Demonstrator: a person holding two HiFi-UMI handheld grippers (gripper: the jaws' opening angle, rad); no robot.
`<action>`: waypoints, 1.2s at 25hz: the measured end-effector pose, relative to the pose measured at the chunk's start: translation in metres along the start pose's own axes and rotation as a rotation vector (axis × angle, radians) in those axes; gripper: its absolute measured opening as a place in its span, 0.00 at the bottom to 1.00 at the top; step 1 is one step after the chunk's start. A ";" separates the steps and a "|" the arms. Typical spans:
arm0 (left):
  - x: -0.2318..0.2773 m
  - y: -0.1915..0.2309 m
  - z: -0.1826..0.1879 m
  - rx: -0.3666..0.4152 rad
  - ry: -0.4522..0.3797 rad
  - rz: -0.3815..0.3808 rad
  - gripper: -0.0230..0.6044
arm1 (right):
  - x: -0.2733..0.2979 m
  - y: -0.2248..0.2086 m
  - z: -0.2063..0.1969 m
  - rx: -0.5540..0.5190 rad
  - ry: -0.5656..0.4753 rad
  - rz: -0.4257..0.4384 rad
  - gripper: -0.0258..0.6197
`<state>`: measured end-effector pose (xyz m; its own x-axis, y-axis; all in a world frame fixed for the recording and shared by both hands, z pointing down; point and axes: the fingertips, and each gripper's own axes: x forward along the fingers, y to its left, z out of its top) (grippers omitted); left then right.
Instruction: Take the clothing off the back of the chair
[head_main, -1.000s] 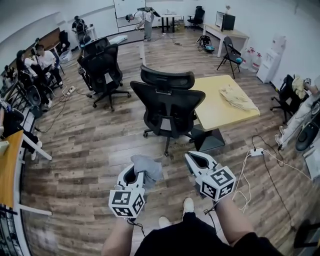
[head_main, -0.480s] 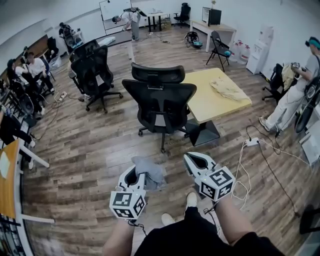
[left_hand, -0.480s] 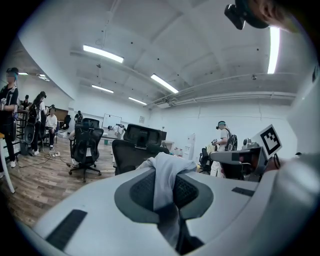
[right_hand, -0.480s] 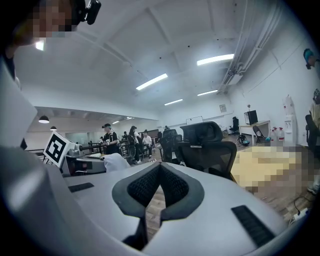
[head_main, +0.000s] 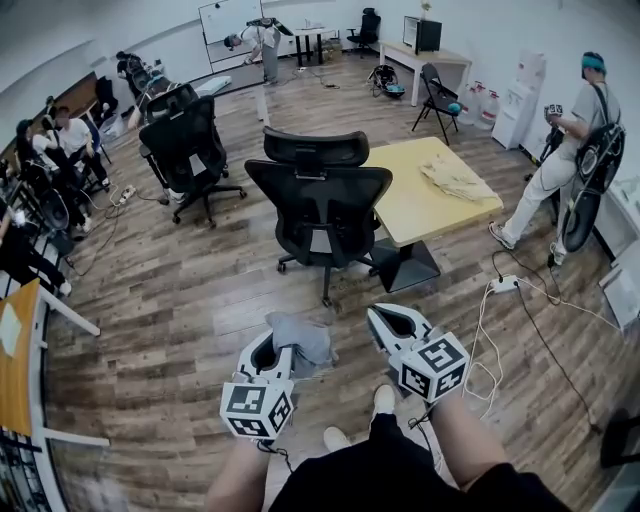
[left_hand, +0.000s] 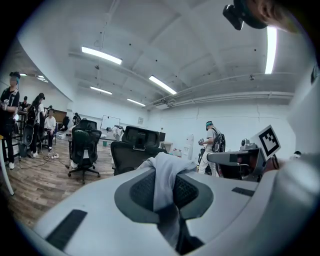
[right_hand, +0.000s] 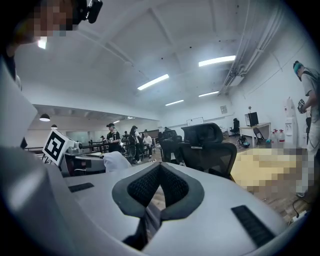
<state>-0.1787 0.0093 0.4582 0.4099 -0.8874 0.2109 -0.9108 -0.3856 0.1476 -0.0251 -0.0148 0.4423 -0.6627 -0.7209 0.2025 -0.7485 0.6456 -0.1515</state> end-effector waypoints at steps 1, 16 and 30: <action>0.001 -0.001 0.000 0.000 0.000 0.000 0.13 | 0.000 -0.001 0.000 -0.001 0.001 0.001 0.06; -0.001 -0.010 -0.001 -0.002 -0.001 -0.001 0.13 | -0.009 -0.003 -0.001 -0.003 0.000 0.003 0.06; -0.012 -0.016 -0.001 0.004 -0.003 -0.007 0.13 | -0.019 0.006 0.000 -0.007 -0.006 -0.001 0.06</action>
<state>-0.1691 0.0267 0.4546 0.4157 -0.8856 0.2069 -0.9083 -0.3924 0.1454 -0.0170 0.0026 0.4376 -0.6622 -0.7231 0.1964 -0.7490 0.6466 -0.1444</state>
